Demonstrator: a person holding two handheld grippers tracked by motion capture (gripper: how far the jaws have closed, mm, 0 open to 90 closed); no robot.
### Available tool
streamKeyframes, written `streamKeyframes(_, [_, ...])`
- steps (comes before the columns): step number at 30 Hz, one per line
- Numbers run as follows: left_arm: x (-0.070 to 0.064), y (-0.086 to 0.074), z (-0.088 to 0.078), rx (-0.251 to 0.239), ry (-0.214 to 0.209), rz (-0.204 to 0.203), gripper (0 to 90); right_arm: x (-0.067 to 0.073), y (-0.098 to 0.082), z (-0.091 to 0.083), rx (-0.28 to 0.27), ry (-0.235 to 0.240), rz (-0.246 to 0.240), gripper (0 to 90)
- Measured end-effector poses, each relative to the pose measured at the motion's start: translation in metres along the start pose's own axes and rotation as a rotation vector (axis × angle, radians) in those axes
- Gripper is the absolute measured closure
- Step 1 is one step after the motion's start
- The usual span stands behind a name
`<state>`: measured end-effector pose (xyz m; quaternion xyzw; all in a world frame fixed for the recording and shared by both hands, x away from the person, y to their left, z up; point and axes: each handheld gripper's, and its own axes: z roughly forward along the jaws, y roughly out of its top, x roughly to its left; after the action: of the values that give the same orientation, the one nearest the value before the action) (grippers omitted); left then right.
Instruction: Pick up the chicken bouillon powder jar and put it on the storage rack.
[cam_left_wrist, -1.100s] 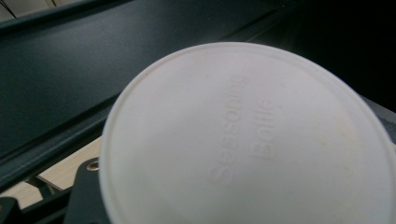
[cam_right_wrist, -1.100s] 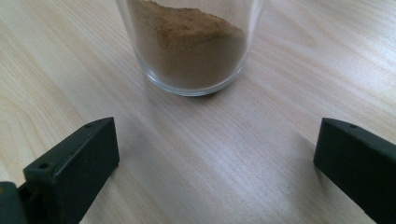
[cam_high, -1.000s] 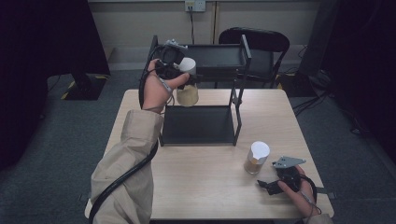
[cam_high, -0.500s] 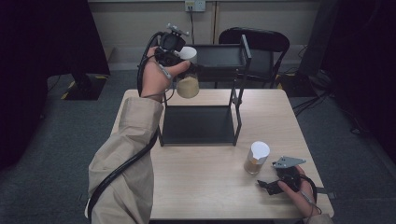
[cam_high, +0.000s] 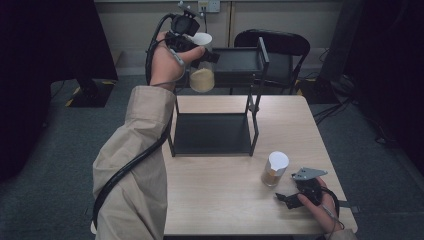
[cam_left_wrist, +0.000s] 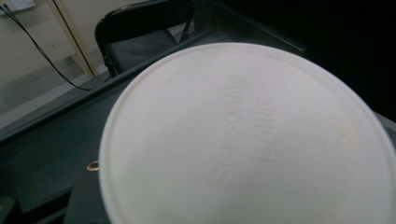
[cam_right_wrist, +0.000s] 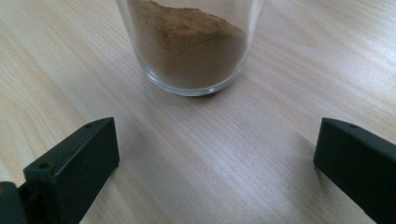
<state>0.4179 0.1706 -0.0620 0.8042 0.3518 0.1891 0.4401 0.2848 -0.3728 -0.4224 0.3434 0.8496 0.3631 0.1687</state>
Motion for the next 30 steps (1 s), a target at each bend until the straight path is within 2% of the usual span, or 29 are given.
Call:
streamKeyframes(11, [0.008,0.017,0.004,-0.002,0.029,-0.006,35.4,0.000,0.000,0.000,0.000,0.000,0.001,0.0])
streamKeyframes(19, [0.017,0.032,0.008,0.005,0.072,-0.010,35.4,0.000,0.000,0.000,0.000,0.000,0.001,0.0])
streamKeyframes(22, [0.021,0.034,0.010,-0.009,0.081,-0.016,35.5,0.000,0.000,0.000,0.000,0.000,0.002,0.0])
streamKeyframes(24, [0.024,0.035,0.013,-0.010,0.081,-0.026,35.5,0.000,0.000,0.000,0.001,0.000,0.002,0.0])
streamKeyframes(27, [0.027,0.038,0.020,0.006,0.092,-0.018,35.5,0.000,0.000,0.000,0.001,0.000,0.002,0.0])
streamKeyframes(30, [0.031,0.038,0.026,0.010,0.095,-0.033,35.4,0.000,0.000,0.000,0.001,0.000,0.002,0.0])
